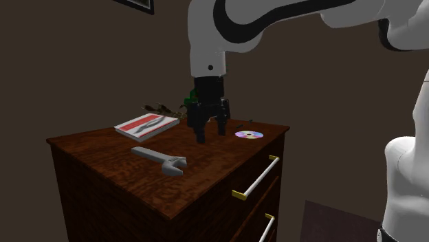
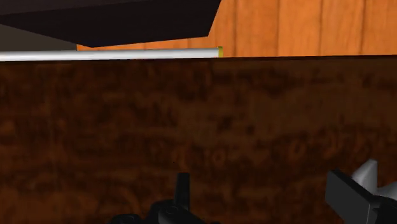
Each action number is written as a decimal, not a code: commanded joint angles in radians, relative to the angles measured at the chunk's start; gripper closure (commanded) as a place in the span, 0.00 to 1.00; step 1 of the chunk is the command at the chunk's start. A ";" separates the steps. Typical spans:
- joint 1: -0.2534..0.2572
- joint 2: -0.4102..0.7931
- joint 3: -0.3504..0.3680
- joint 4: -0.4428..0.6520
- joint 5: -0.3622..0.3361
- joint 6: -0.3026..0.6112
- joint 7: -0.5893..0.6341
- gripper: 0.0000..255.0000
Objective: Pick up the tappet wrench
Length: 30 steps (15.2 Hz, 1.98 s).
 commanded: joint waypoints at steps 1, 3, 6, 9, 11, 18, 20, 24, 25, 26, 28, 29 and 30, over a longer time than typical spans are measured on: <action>0.010 0.083 0.017 0.086 -0.026 0.001 0.033 0.00; 0.026 0.162 0.032 0.178 -0.054 -0.011 0.068 0.00; 0.060 0.287 0.049 0.333 -0.101 -0.041 0.117 0.00; 0.107 0.424 0.057 0.518 -0.154 -0.089 0.160 0.00; 0.112 0.436 0.055 0.523 -0.158 -0.081 0.163 0.00; 0.104 0.429 0.053 0.424 -0.156 0.011 0.164 0.00; 0.105 0.429 0.053 0.423 -0.156 0.011 0.165 1.00; 0.105 0.430 0.053 0.423 -0.157 0.013 0.164 1.00; 0.107 0.432 0.054 0.428 -0.157 0.009 0.166 1.00; 0.107 0.434 0.054 0.430 -0.158 0.009 0.167 1.00; 0.108 0.435 0.054 0.431 -0.158 0.009 0.168 1.00; 0.104 0.430 0.053 0.424 -0.156 0.011 0.164 1.00; 0.105 0.430 0.054 0.438 -0.156 -0.003 0.163 1.00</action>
